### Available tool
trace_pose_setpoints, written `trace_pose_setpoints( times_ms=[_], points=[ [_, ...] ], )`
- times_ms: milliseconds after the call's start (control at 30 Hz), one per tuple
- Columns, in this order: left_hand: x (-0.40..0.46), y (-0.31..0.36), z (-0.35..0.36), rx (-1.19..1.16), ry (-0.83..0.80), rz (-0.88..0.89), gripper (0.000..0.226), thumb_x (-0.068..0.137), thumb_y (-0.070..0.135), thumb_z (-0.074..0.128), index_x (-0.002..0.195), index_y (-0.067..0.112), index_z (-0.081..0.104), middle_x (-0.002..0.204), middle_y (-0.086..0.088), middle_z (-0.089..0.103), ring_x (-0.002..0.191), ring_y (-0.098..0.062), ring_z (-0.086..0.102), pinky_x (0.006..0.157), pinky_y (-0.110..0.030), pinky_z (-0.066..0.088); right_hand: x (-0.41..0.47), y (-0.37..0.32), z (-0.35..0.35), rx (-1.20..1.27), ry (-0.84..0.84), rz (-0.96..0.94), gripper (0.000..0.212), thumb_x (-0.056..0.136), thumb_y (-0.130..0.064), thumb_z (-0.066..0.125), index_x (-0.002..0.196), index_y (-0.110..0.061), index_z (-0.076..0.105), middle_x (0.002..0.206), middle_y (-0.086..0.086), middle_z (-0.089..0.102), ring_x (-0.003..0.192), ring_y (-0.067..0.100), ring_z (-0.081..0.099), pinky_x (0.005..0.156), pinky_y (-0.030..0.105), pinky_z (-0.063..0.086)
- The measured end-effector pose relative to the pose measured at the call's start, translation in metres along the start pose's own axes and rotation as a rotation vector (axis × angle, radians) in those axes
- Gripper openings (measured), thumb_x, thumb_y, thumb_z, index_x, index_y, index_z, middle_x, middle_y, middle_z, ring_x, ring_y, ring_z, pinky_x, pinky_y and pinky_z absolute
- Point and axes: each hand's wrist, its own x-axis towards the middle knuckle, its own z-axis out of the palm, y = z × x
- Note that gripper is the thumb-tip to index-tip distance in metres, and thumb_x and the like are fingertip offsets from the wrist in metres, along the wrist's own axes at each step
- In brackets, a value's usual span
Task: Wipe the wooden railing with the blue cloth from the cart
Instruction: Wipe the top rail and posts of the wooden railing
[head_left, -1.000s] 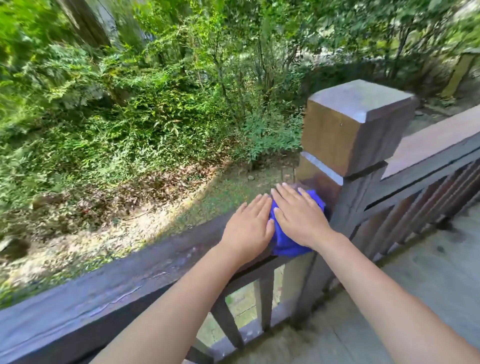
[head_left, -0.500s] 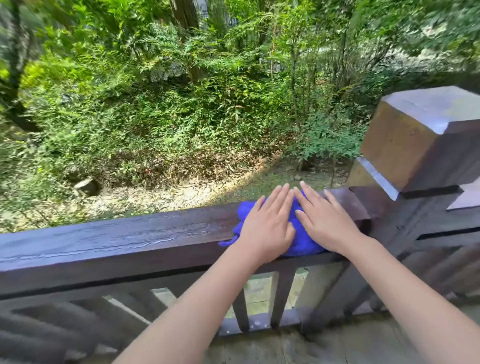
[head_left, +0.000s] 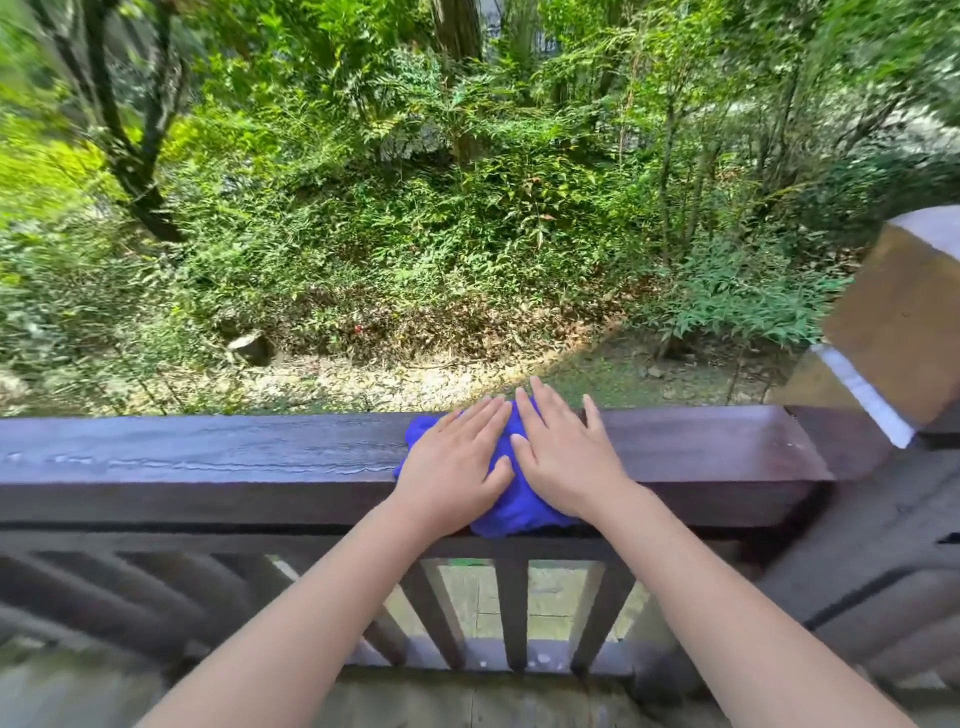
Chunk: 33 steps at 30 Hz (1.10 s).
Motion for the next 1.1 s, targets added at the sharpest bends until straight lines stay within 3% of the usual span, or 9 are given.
trace_pose_setpoints(
  times_ms=[133,233,333,400,533,667,967,1100],
  points=[
    [-0.04,-0.047,-0.017,0.019,-0.012,-0.135,0.058,0.092,0.035,0.029,0.145,0.017,0.016,0.156,-0.001,0.018,0.143,-0.01,0.012,0.119,-0.033,0.011,0.015,-0.044,0.013,0.063,-0.068,-0.171,0.057,0.095,-0.043,0.02,0.147,-0.026,0.002,0.159,0.0,-0.007,0.145,0.014,0.0,0.115,0.052,-0.004],
    [-0.056,-0.057,-0.023,0.064,-0.03,-0.307,0.067,0.085,0.053,0.02,0.145,0.023,0.013,0.157,0.005,0.013,0.143,-0.009,0.006,0.117,-0.045,0.002,0.011,-0.025,0.014,0.044,0.0,-0.171,0.054,0.094,-0.046,0.019,0.145,-0.035,0.004,0.159,-0.004,0.002,0.145,0.013,0.005,0.115,0.051,0.001],
    [-0.042,-0.032,-0.016,0.087,-0.021,-0.247,0.065,0.082,0.061,0.021,0.142,0.042,0.007,0.157,0.007,0.005,0.144,-0.017,0.001,0.109,-0.064,0.001,0.006,-0.005,0.013,-0.074,0.044,-0.095,0.053,0.094,-0.044,0.022,0.144,-0.03,0.015,0.157,-0.001,0.017,0.144,0.016,0.013,0.115,0.05,0.007],
    [-0.032,-0.019,-0.01,0.078,-0.029,-0.18,0.06,0.083,0.059,0.022,0.14,0.046,0.01,0.157,0.009,0.008,0.144,-0.018,0.003,0.108,-0.068,0.006,0.005,-0.01,0.014,-0.092,0.048,-0.078,0.052,0.094,-0.042,0.024,0.144,-0.029,0.018,0.155,-0.001,0.022,0.143,0.016,0.016,0.115,0.05,0.008],
    [-0.036,-0.041,-0.011,0.105,-0.012,-0.144,0.063,0.085,0.061,0.028,0.142,0.036,0.018,0.156,0.007,0.017,0.143,-0.018,0.012,0.11,-0.063,0.015,0.008,-0.018,0.018,-0.147,0.089,0.003,0.052,0.093,-0.045,0.024,0.143,-0.029,0.021,0.151,-0.001,0.031,0.14,0.018,0.023,0.114,0.052,0.011],
    [-0.059,-0.081,-0.017,0.124,0.04,-0.192,0.071,0.082,0.062,0.027,0.143,0.026,0.021,0.155,0.005,0.022,0.142,-0.018,0.02,0.113,-0.052,0.021,0.019,-0.049,0.026,-0.127,0.051,0.078,0.062,0.09,-0.056,0.018,0.143,-0.026,0.019,0.153,0.003,0.026,0.142,0.022,0.016,0.112,0.059,0.007],
    [-0.118,-0.192,-0.039,0.141,0.149,-0.267,0.066,0.08,0.052,0.027,0.137,0.022,0.039,0.148,0.004,0.038,0.134,-0.018,0.037,0.109,-0.046,0.029,0.057,-0.166,0.056,-0.116,0.017,-0.063,0.063,0.091,-0.055,0.018,0.144,-0.022,0.015,0.154,0.005,0.021,0.142,0.022,0.014,0.111,0.062,0.006],
    [-0.149,-0.257,-0.053,0.154,0.142,-0.297,0.065,0.08,0.05,0.025,0.138,0.025,0.037,0.148,0.004,0.037,0.136,-0.017,0.035,0.111,-0.045,0.029,0.075,-0.212,0.068,-0.109,0.0,-0.076,0.063,0.091,-0.055,0.016,0.145,-0.021,0.012,0.155,0.006,0.018,0.143,0.023,0.01,0.112,0.063,0.004]
  ],
)
